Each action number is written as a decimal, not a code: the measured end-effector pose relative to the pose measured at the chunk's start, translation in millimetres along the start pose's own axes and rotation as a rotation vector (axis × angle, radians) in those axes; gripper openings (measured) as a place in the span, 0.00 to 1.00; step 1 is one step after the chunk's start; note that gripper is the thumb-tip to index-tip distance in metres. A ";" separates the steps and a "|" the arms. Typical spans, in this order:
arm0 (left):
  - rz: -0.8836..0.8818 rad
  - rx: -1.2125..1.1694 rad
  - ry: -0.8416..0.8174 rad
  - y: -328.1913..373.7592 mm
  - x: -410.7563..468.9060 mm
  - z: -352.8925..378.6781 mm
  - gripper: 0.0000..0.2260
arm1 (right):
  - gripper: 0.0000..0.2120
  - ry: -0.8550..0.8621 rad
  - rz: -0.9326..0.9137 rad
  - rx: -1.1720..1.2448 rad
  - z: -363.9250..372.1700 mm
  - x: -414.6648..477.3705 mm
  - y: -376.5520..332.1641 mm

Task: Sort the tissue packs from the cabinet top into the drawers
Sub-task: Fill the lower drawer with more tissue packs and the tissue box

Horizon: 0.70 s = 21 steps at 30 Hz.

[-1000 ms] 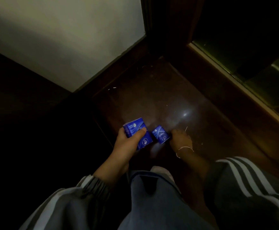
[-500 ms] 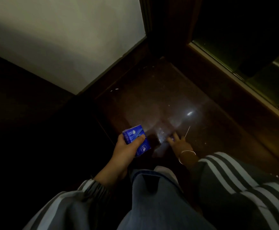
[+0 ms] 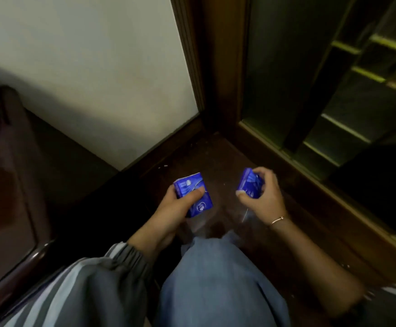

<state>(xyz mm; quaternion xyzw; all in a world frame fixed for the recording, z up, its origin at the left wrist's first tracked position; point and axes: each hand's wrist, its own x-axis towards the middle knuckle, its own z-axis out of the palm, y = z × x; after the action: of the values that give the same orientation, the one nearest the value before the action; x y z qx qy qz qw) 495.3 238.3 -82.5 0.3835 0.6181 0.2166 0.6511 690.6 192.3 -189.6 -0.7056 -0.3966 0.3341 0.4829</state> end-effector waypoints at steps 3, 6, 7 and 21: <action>0.043 -0.085 -0.090 30.0 -38.7 13.4 0.16 | 0.31 -0.067 -0.218 0.056 -39.8 -9.0 -83.5; 0.105 -0.132 -0.190 54.6 -81.3 20.4 0.16 | 0.32 -0.229 -0.436 -0.042 -62.3 -36.0 -160.6; 0.137 -0.141 -0.228 61.0 -95.8 19.3 0.16 | 0.32 -0.262 -0.495 -0.082 -65.7 -46.4 -181.0; 0.239 -0.435 -0.200 52.7 -244.8 -144.7 0.25 | 0.37 -0.595 -0.763 -0.146 49.2 -174.1 -326.4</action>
<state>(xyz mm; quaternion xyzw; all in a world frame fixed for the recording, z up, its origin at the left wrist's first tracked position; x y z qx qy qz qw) 330.1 119.0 122.7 0.3245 0.4397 0.3808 0.7459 490.6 130.6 119.4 -0.4161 -0.7700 0.2917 0.3859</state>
